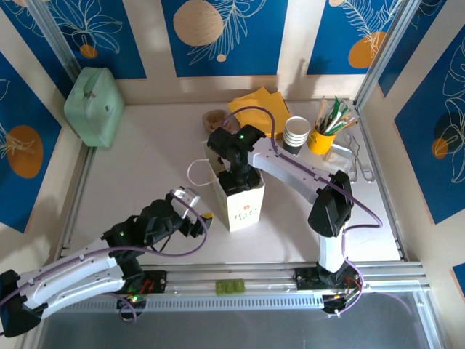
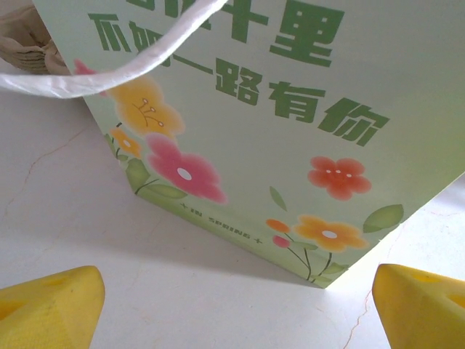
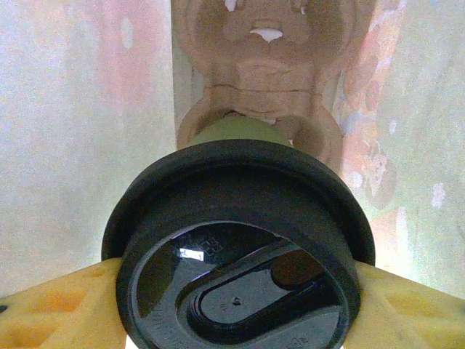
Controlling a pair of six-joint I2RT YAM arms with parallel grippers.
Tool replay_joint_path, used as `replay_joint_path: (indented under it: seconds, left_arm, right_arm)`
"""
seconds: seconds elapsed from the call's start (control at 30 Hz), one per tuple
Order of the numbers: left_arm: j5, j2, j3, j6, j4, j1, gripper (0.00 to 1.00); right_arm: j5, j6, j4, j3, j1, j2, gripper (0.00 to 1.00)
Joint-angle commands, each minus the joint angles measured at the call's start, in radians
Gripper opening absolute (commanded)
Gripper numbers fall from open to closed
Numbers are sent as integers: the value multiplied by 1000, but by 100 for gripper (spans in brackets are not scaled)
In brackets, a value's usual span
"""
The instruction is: Pack the takeout coffee
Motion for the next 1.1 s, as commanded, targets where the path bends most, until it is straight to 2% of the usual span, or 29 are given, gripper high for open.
replay_joint_path:
  seconds: [0.0, 0.23, 0.7, 1.07]
  left_arm:
    - [-13, -5, 24, 16, 8, -6, 95]
    - [-17, -14, 18, 15, 2, -6, 95]
    - [-18, -26, 13, 4, -5, -7, 95]
    - [-18, -31, 9, 0, -6, -6, 95]
  right_arm:
    - [-4, 15, -57, 38, 14, -34, 64]
    - [35, 6, -85, 51, 22, -32, 64]
    - [-9, 21, 11, -47, 16, -40, 64]
    - [13, 38, 20, -70, 16, -16, 64]
